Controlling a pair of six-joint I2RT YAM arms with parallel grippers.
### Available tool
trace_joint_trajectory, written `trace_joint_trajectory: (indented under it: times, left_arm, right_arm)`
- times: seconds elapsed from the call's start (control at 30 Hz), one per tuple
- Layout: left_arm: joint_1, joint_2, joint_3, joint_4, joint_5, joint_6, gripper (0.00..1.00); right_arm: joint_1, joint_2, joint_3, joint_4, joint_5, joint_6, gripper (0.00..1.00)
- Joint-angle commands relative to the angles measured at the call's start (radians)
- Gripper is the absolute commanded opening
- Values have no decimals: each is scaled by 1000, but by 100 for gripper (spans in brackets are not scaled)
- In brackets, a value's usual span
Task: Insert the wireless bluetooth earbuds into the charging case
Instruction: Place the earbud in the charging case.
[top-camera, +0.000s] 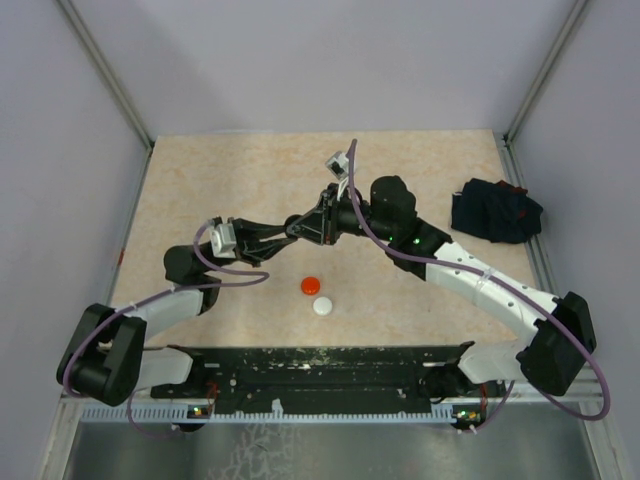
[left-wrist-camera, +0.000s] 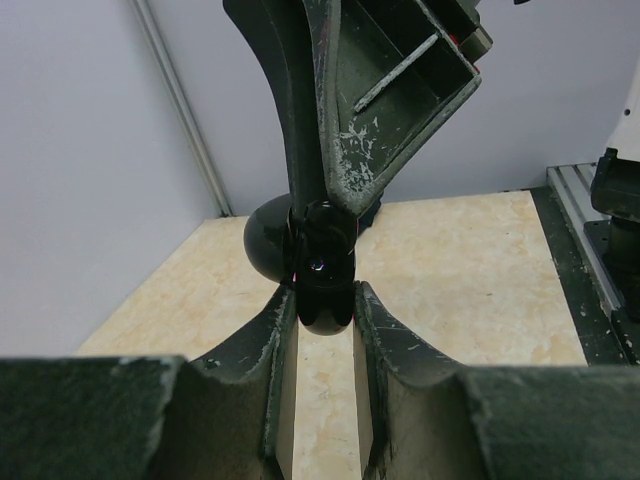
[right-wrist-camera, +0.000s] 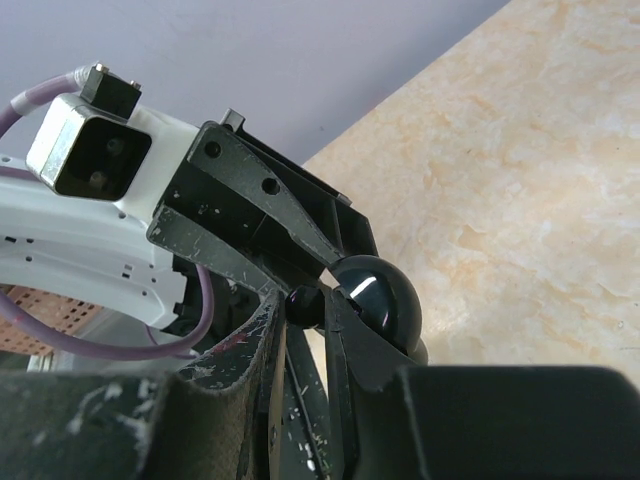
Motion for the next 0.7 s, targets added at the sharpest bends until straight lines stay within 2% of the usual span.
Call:
trace_joint_trajectory:
  times: [0.0,0.67]
  left_arm:
    - [5,-32,-4,36,-55,1,0]
    - [4,-32,1,16,-44,-4,0]
  right_arm:
    - [8,-12,17,-61,41,-25,12]
    - [8,5,55,-182,148,-69,12]
